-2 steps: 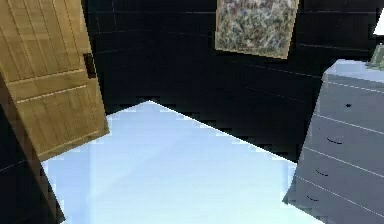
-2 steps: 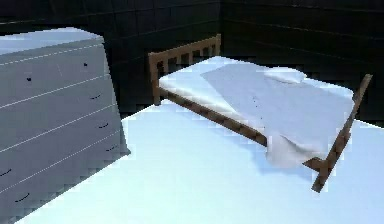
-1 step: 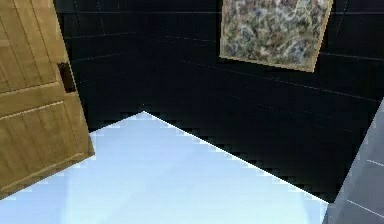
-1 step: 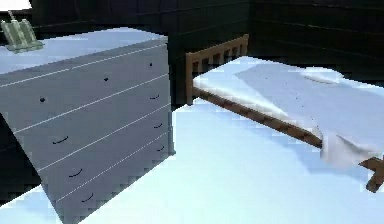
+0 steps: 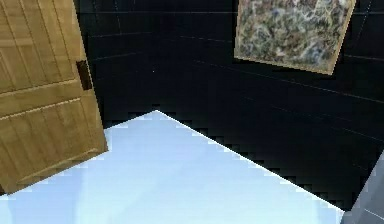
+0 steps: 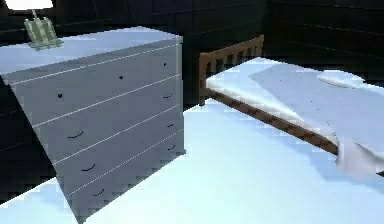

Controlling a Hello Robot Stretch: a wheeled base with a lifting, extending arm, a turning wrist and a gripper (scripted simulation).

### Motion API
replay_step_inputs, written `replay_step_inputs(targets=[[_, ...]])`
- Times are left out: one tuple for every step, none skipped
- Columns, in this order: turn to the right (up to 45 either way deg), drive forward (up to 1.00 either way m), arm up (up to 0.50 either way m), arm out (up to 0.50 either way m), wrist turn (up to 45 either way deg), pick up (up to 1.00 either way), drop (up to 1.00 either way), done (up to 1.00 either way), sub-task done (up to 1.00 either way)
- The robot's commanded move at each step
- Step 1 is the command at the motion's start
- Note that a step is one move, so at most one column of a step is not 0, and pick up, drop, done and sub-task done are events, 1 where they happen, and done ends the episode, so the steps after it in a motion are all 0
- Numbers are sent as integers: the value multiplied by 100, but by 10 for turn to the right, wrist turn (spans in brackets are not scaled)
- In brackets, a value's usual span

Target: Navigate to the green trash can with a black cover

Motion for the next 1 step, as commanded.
replay_step_inputs(targets=[[0,50,0,0,0,0,0,0,0]])
